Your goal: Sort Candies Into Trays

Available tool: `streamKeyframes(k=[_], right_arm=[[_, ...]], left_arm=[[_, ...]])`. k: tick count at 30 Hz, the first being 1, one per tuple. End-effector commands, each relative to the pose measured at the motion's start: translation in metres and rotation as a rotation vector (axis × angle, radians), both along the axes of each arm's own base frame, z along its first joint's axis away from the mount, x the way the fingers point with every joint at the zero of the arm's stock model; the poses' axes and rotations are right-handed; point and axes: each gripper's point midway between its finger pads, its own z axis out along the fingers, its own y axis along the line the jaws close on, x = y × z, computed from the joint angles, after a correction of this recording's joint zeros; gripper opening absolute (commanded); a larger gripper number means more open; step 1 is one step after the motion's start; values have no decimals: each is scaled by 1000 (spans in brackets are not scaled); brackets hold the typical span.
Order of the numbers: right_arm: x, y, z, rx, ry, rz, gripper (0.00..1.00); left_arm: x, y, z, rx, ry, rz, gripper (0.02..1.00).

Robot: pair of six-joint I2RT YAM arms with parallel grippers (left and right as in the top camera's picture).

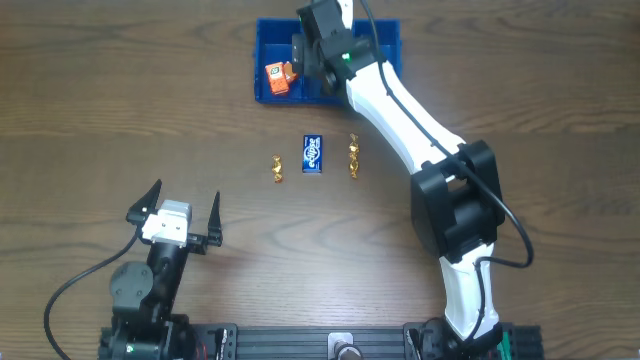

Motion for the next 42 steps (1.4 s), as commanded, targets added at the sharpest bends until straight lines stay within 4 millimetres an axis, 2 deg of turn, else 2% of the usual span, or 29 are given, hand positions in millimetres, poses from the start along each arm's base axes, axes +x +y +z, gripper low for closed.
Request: streamKeyframes(k=[1,3,6,8,11,17,22,25,39,42], right_arm=[[-5,5,36,-5,-7,3,998],[-25,11,34,3,77,37,998],[-76,19,13,35,305,47,998],[-96,18,-2,20,391,35,998],[-120,24,-27,-3,478,61,998],[-151,24,-72,-43,581,40,998],[-160,24,-107,-31,601,50,998],[-160,25,-116,-27,590,56,998],[-162,34,-139,-61,573,69,1000],[-162,34,-141,-62,575,70,967]], left_arm=[[0,-1,-17,11,44,-3,996],[0,-1,-17,11,44,-3,996],[0,-1,-17,11,44,-3,996],[0,-1,-17,11,44,-3,996],[0,-1,-17,11,44,-3,996],[0,-1,-17,11,43,-3,996],[0,-1,-17,11,44,-3,996],[0,-1,-17,11,44,-3,996],[0,-1,-17,11,44,-3,996],[0,-1,-17,11,44,-3,996]])
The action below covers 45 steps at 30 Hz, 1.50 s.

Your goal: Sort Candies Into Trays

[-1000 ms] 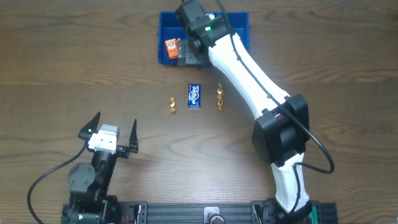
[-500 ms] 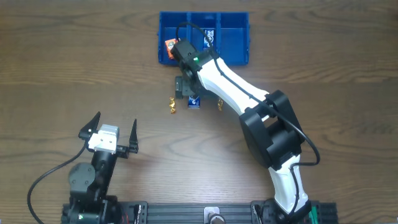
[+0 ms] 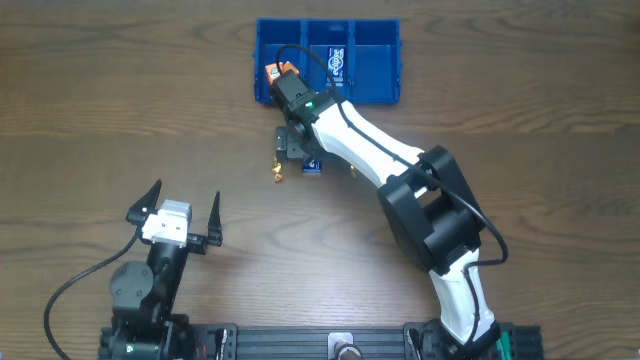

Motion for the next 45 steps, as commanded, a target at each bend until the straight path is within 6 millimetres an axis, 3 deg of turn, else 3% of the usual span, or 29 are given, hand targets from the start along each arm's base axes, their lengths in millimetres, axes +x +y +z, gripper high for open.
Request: streamKeyframes(k=[1,9,18,23,27,34,37,41,45], right_arm=[[-3,-3,-15,-31,17,-8,945],[-4,-3,-23,-40,28,-7,671],[-3,-2,-23,-37,24,-11,220],[2,-1,-17,-29,5,-14,84],[20,-3,24,-30,-83,-31,38],[75,-15,168,-41,-373,-21,36],[97,-20,206,-16,-477,-20,36],[124,-32,227,10,-572,-44,36],[140,-41,216,3,-577,-67,36]], left_arm=[[0,-1,-17,11,43,-3,996],[0,-1,-17,11,43,-3,996],[0,-1,-17,11,43,-3,996],[0,-1,-17,11,43,-3,996],[0,-1,-17,11,43,-3,996],[0,-1,-17,11,43,-3,996],[0,-1,-17,11,43,-3,996],[0,-1,-17,11,44,-3,996],[0,-1,-17,11,44,-3,996]])
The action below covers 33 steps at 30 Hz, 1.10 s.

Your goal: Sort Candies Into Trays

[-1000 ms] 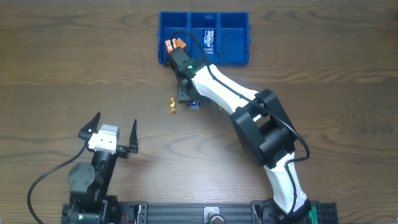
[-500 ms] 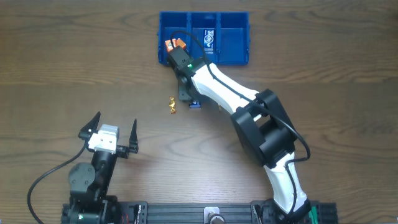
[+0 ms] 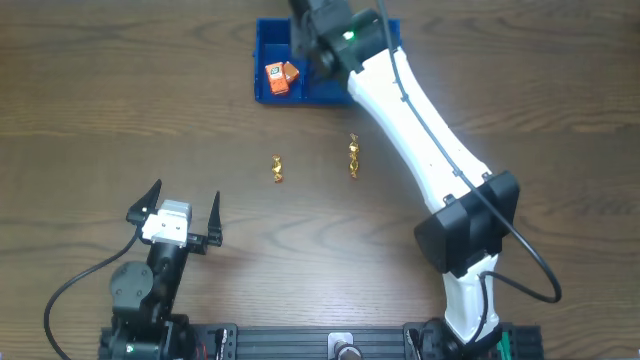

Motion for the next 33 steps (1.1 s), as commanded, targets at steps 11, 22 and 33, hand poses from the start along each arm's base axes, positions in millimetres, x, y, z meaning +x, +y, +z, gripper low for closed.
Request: streamKeyframes(k=[11,22,33], right_arm=[[43,-12,-89,-66,88,-13,36],[55,-22,-100,-71,76,-47,36],[61,-24,-115,-76,85,-54,36]], left_arm=[[0,-1,-17,11,44,-3,996],[0,-1,-17,11,44,-3,996],[0,-1,-17,11,44,-3,996]])
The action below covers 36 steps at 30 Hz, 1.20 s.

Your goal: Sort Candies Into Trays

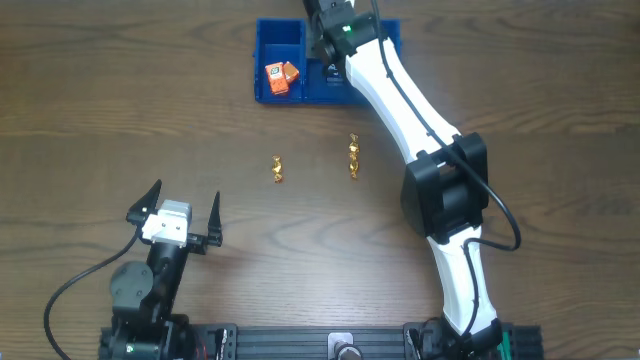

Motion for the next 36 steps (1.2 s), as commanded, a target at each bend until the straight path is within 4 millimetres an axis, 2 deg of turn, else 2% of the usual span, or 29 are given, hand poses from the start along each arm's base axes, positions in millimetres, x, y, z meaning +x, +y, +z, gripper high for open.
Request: streamKeyframes(k=[1,9,16,18,20,21,23,26,30,32,36], right_arm=[[6,-5,-21,-31,19,-11,36],[6,-5,-33,-40,37,-11,36],[7,-7,-34,-50,35,-18,47],[7,-7,-34,-51,35,-18,139],[7,-7,-34,-52,34,-19,461],[7,-7,-34,-52,34,-20,748],[7,-8,-34,-55,32,-22,899],[7,-8,-34,-56,31,-22,987],[7,-9,-31,-57,30,-24,998],[7,-9,-22,-56,27,-24,998],[-2,1,13,-54,23,-3,998]], left_arm=[[0,-1,-17,11,44,-3,996],[0,-1,-17,11,44,-4,996],[0,-1,-17,11,44,-3,996],[0,-1,-17,11,44,-3,996],[0,-1,-17,11,44,-3,996],[0,-1,-17,11,44,-3,996],[0,-1,-17,11,44,-3,996],[0,-1,-17,11,44,-3,996],[0,-1,-17,11,44,-3,996],[0,-1,-17,11,44,-3,996],[0,-1,-17,11,44,-3,996]])
